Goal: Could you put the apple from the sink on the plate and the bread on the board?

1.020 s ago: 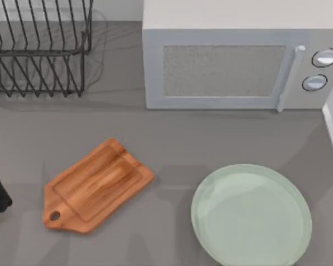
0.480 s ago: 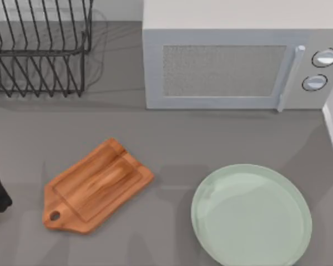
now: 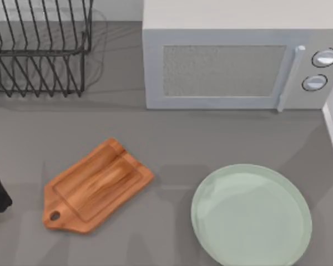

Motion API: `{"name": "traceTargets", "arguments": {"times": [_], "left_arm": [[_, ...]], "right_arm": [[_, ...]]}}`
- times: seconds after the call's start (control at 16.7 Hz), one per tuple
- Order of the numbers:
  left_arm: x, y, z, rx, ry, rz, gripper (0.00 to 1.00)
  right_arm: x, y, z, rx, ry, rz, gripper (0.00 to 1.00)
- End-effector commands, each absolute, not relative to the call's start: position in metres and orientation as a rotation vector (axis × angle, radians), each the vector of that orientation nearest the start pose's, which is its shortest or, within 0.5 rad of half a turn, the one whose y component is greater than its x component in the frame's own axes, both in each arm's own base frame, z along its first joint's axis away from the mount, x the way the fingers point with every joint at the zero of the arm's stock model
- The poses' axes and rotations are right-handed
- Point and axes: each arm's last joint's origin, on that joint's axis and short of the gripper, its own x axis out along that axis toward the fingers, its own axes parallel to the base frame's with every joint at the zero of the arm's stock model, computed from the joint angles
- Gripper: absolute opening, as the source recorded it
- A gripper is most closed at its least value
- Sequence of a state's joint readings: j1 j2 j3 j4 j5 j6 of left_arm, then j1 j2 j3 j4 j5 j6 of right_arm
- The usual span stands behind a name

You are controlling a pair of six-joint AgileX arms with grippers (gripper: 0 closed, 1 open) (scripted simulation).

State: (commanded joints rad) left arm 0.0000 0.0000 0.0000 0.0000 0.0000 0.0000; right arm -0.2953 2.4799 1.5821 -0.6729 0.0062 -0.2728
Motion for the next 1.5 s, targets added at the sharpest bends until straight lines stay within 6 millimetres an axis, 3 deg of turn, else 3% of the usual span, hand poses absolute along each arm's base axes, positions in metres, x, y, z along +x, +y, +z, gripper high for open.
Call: {"name": "traceTargets", "arguments": {"times": [0.48, 0.54, 0.72, 1.14, 1.5], "left_arm": [[0.106, -0.001, 0.16, 0.0, 0.0, 0.0, 1.0], [0.106, -0.001, 0.16, 0.0, 0.0, 0.0, 1.0], [0.106, -0.001, 0.16, 0.0, 0.0, 0.0, 1.0], [0.106, -0.001, 0.16, 0.0, 0.0, 0.0, 1.0], [0.106, -0.001, 0.16, 0.0, 0.0, 0.0, 1.0]], "right_arm": [[0.416, -0.122, 0.009, 0.008, 1.571, -0.008, 0.0], [0.422, -0.122, 0.035, 0.011, 1.523, -0.011, 0.0], [0.424, -0.123, 0.049, 0.009, 1.516, -0.013, 0.0], [0.422, -0.122, 0.131, 0.012, 1.525, -0.011, 0.0], [0.423, -0.12, 0.138, 0.013, 1.513, -0.017, 0.0]]}}
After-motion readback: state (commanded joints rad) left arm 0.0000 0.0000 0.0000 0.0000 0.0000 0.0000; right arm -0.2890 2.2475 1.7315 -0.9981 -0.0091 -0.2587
